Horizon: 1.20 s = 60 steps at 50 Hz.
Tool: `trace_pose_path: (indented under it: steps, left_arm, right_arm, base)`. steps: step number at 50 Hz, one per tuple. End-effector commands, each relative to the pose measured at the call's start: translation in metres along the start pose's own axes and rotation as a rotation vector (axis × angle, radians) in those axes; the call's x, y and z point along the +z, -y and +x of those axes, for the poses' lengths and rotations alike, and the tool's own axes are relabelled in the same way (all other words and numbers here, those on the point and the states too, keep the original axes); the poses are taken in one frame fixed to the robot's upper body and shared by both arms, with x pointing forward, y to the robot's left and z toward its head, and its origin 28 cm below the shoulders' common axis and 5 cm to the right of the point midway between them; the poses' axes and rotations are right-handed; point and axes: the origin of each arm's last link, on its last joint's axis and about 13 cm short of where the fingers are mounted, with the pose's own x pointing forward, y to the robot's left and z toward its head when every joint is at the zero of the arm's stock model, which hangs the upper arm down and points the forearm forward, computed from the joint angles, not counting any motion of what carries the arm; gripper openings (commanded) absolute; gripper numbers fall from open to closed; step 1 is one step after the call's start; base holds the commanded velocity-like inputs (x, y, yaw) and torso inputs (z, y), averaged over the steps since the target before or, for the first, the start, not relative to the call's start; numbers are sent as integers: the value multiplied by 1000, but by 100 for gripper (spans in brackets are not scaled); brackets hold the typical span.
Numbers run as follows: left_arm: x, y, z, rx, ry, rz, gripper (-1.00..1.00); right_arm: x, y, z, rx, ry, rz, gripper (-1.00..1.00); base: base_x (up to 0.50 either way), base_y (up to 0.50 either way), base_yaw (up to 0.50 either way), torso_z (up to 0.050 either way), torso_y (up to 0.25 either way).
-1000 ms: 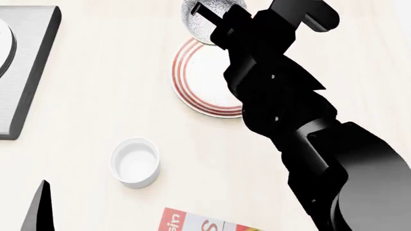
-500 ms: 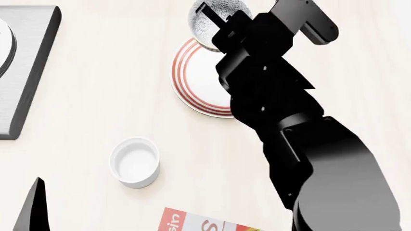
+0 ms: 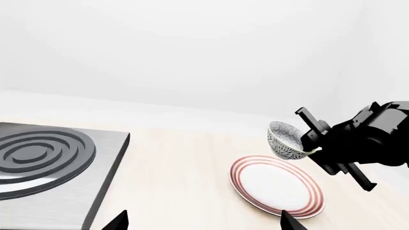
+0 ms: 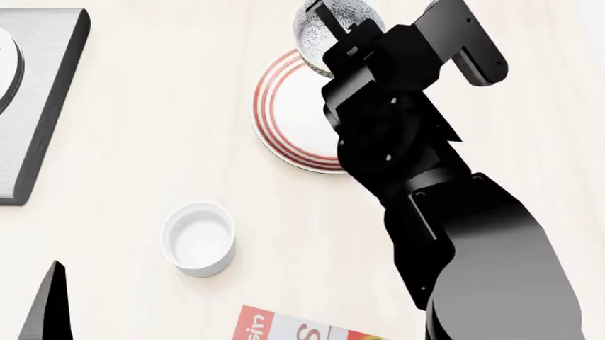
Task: Pick the akita bowl on the cookies box and place it on the plate.
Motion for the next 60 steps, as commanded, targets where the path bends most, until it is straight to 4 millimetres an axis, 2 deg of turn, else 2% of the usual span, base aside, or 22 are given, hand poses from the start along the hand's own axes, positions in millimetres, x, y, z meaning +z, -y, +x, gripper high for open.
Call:
trace_pose_path:
  steps: [1, 14, 24, 41, 60]
  left_arm:
    - [0, 0, 0, 0, -1, 0, 100]
    - [0, -1, 0, 1, -1, -1, 100]
    - [0, 1, 0, -4, -4, -4, 100]
    - [0, 0, 0, 0, -6, -6, 100]
    - [-1, -1, 1, 1, -10, -7, 100]
  right_arm:
    - [-1, 3, 2, -24, 16, 36, -100]
    - [-3, 5, 4, 0, -7, 104, -100]
    - [-10, 12, 7, -26, -11, 89, -100]
    - [-7, 12, 7, -85, -14, 97, -100]
    - [-15, 19, 10, -125, -33, 79, -100]
  base:
    - [0, 0, 0, 0, 10]
    - [0, 0, 0, 0, 0]
    - [0, 0, 0, 0, 0]
    - [0, 0, 0, 0, 1]
    - [0, 0, 0, 0, 1]
